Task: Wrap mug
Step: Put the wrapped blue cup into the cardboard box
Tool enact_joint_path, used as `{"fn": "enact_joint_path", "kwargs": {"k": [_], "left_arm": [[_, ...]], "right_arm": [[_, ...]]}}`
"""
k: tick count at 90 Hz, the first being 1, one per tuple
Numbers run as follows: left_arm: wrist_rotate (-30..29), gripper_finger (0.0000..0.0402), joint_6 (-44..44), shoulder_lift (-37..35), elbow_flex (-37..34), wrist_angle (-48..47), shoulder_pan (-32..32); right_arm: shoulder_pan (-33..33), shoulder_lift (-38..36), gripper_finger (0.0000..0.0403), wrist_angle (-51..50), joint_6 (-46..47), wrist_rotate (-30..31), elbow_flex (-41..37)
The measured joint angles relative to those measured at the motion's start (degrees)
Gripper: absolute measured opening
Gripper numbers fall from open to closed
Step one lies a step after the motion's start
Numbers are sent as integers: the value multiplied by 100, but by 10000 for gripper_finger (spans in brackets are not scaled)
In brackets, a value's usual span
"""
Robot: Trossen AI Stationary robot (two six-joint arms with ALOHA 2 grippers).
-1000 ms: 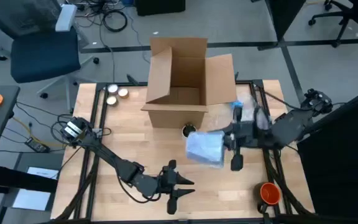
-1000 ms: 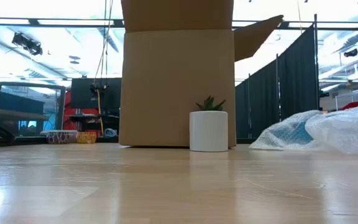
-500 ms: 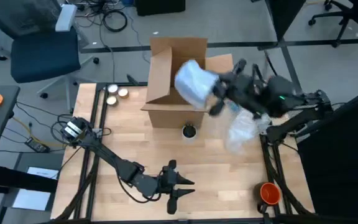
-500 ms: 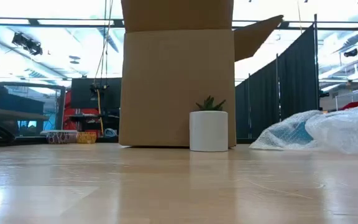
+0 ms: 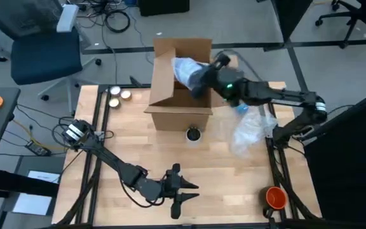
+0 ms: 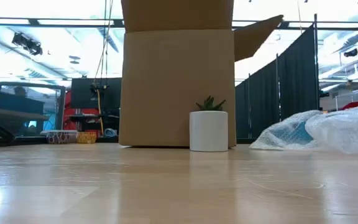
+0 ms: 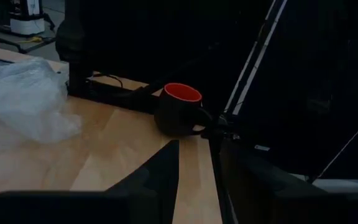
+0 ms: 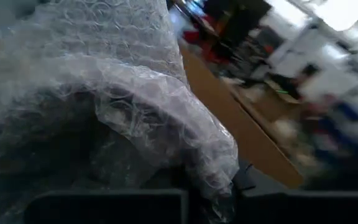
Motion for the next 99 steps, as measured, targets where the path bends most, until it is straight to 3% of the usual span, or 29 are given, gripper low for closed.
{"fn": "enact_joint_path", "kwargs": {"k": [12,20,49,83,99], "left_arm": [[2,105,0,0,0,-2,0],[2,105,0,0,0,-2,0],[-144,105,0,0,0,-13,79],[-146,105,0,4,0,-19,213],[-149,105,0,4,0,8,229]], "right_arm": [[-147,465,3,29,-577,408,0],[-228,740,3,-76,-769,343,0],[-239,1213,3,-263,-527,-1089,0],[469,502,3,-167,-81,-1499,9],[362,296,3,-322,233,-1746,9]]}}
